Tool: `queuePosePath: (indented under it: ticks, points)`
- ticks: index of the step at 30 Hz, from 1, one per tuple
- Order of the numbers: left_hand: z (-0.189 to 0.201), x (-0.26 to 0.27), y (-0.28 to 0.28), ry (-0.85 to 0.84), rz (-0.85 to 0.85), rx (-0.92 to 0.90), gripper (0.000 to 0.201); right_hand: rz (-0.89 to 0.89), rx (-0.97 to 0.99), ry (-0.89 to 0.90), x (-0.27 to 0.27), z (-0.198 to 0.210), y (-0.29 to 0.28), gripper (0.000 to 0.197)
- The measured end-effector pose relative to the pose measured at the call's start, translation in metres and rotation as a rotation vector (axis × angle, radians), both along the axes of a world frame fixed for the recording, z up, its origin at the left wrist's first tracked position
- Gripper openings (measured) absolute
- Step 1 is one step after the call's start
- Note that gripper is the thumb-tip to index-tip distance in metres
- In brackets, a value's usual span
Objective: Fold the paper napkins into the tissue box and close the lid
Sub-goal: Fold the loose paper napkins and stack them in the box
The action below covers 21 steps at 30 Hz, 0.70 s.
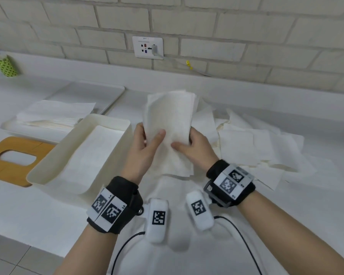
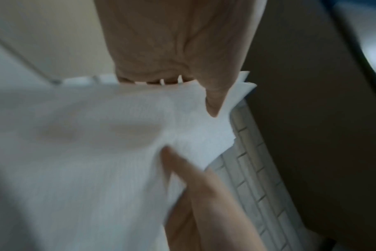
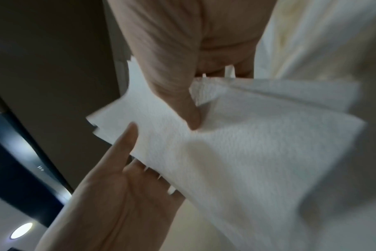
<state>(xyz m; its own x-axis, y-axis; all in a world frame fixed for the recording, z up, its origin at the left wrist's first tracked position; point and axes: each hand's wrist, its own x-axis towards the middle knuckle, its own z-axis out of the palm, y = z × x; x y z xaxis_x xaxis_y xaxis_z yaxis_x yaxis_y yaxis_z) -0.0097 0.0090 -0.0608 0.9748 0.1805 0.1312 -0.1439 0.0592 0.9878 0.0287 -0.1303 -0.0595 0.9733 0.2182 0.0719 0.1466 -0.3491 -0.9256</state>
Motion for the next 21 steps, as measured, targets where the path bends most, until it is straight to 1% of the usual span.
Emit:
queuePosePath:
  ticks: [2,3,5,6,7,8,9,10,11,12,15,18,21]
  points:
    - [0.015,-0.002,0.010,-0.127,0.069,-0.022,0.037,0.093,-0.134,-0.048,0.006,0.017,-0.013,0.035]
    - [0.020,-0.002,0.016,-0.170,0.107,0.018,0.041,0.137,-0.227,-0.082,0.009,0.026,-0.019,0.032]
    - [0.021,-0.004,0.021,-0.179,0.169,0.214,0.046,0.200,-0.392,-0.145,0.018,0.040,-0.029,0.026]
    - [0.018,-0.005,0.021,-0.146,0.177,0.314,0.044,0.221,-0.481,-0.178,0.021,0.046,-0.032,0.020]
    - [0.013,-0.006,0.019,-0.090,0.168,0.375,0.040,0.234,-0.572,-0.212,0.024,0.052,-0.033,0.012]
    - [0.005,-0.006,0.016,-0.018,0.148,0.399,0.036,0.241,-0.663,-0.235,0.025,0.056,-0.033,0.009]
    - [-0.006,-0.006,0.013,0.058,0.126,0.404,0.032,0.260,-0.758,-0.242,0.024,0.058,-0.032,0.007]
    - [-0.016,-0.006,0.010,0.129,0.120,0.400,0.030,0.276,-0.859,-0.236,0.024,0.059,-0.030,0.017]
    - [-0.026,-0.005,0.009,0.189,0.122,0.384,0.031,0.291,-0.963,-0.213,0.022,0.056,-0.027,0.027]
    - [-0.036,-0.005,0.008,0.240,0.123,0.346,0.032,0.305,-1.045,-0.193,0.020,0.051,-0.025,0.031]
    - [-0.047,-0.005,0.005,0.318,0.097,0.178,0.034,0.387,-1.217,-0.187,0.012,0.031,-0.016,0.024]
    - [-0.042,-0.006,0.005,0.251,0.074,-0.002,0.032,0.362,-1.248,-0.246,0.013,0.031,-0.014,0.019]
    - [-0.039,-0.003,0.005,0.213,0.063,-0.094,0.034,0.338,-1.226,-0.292,0.014,0.035,-0.012,0.026]
